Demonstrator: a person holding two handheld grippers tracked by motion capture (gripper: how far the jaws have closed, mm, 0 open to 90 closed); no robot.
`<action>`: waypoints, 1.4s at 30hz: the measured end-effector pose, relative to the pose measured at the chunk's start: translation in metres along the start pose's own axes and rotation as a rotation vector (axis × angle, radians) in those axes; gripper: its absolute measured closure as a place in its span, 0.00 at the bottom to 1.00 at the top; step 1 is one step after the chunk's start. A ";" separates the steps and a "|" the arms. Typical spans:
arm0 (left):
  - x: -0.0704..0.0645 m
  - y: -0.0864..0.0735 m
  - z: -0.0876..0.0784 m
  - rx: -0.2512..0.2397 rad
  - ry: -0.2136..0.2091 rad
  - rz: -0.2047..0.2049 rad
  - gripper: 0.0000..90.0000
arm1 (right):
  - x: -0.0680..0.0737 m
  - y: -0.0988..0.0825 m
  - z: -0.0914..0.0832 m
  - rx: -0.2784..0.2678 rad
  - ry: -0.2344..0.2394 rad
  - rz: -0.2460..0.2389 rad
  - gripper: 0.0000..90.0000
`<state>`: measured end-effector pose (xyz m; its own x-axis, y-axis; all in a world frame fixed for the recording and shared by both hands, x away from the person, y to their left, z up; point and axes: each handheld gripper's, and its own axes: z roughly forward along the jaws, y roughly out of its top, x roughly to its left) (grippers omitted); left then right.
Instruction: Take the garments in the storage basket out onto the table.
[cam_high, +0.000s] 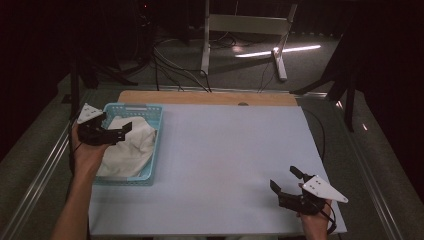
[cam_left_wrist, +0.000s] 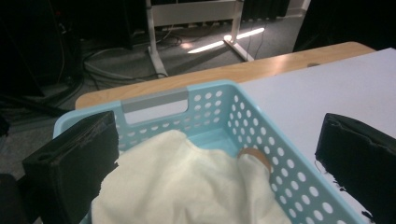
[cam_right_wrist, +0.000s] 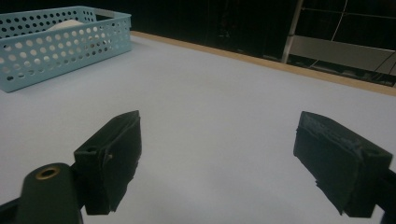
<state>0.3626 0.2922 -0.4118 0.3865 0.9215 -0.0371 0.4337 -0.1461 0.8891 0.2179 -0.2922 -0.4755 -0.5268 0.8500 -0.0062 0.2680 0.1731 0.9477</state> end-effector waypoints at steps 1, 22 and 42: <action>0.001 -0.001 0.002 0.007 0.001 -0.003 0.00 | 0.000 0.000 0.000 0.000 0.000 0.000 0.17; 0.008 -0.012 0.029 0.087 -0.021 -0.067 0.00 | 0.000 0.000 0.001 0.002 0.004 -0.002 0.17; 0.003 -0.022 0.059 0.159 -0.070 -0.086 0.00 | 0.001 0.000 0.001 0.001 0.007 -0.005 0.17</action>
<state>0.4019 0.2770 -0.4579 0.3959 0.9065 -0.1465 0.5886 -0.1280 0.7982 0.2183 -0.2911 -0.4756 -0.5337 0.8457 -0.0083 0.2663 0.1773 0.9474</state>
